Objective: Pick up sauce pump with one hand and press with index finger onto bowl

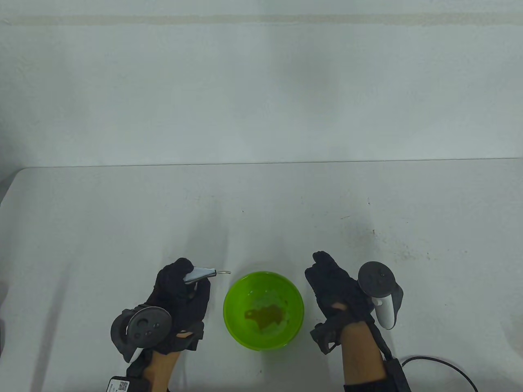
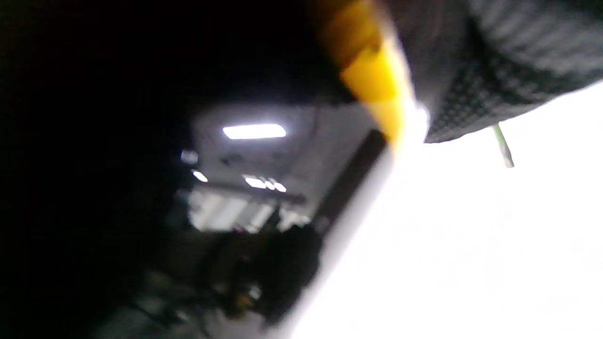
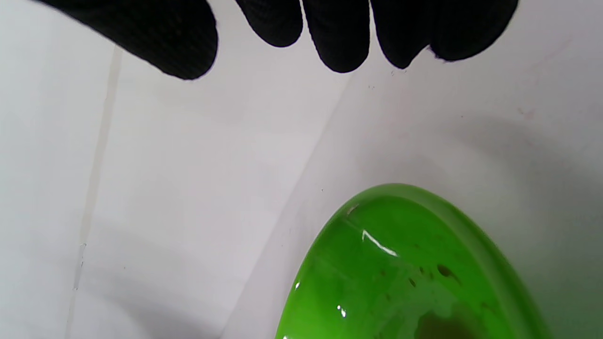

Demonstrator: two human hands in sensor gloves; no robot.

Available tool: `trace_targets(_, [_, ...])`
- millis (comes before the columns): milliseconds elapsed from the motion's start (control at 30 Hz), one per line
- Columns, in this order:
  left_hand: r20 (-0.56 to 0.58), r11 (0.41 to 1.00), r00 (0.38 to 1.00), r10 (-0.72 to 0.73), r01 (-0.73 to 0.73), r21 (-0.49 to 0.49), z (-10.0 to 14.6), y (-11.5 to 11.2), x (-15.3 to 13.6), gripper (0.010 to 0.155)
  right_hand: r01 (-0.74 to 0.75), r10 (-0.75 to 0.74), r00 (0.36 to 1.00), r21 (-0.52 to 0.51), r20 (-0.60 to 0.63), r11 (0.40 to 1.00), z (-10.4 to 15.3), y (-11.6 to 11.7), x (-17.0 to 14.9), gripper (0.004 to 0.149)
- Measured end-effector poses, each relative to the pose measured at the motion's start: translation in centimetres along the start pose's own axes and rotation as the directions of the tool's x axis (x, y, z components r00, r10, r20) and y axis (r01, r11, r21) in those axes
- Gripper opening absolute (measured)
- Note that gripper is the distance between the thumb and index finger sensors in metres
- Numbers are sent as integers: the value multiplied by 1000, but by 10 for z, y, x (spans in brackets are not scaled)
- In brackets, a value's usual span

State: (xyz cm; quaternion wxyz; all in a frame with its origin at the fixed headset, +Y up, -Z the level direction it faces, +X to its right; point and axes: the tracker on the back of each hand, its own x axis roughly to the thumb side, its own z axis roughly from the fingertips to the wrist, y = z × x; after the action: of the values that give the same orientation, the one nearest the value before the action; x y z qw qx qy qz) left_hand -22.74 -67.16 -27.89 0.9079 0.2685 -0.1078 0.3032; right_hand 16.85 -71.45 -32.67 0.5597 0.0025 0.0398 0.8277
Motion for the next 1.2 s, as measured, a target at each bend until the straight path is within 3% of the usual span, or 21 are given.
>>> trace_targets(200, [17, 1000, 1000, 1, -1, 16, -41, -4, -11, 81, 3, -3, 1000, 1, 0, 1000, 0, 0, 0, 65])
trace_targets(333, [-58, 991, 995, 84, -77, 105, -75, -8, -33, 84, -13, 13, 1000, 12, -13, 1000, -1, 2, -2, 64])
trace_targets(600, [-127, 988, 990, 55, -36, 153, -129, -31, -82, 80, -47, 47, 999, 6, 10, 999, 1, 2, 4, 65])
trace_targets(867, [-160, 978, 986, 39, -5, 209, -154, -49, -123, 74, -84, 84, 996, 4, 3, 996, 0, 3, 3, 65])
trace_targets(1000, [-146, 967, 987, 64, -25, 253, -157, -55, -131, 74, -99, 99, 995, -1, 15, 995, 1, 3, 6, 65])
trace_targets(1200, [-130, 970, 990, 57, -24, 242, -154, -69, -134, 74, -110, 110, 993, -1, 39, 994, 4, 4, 11, 65])
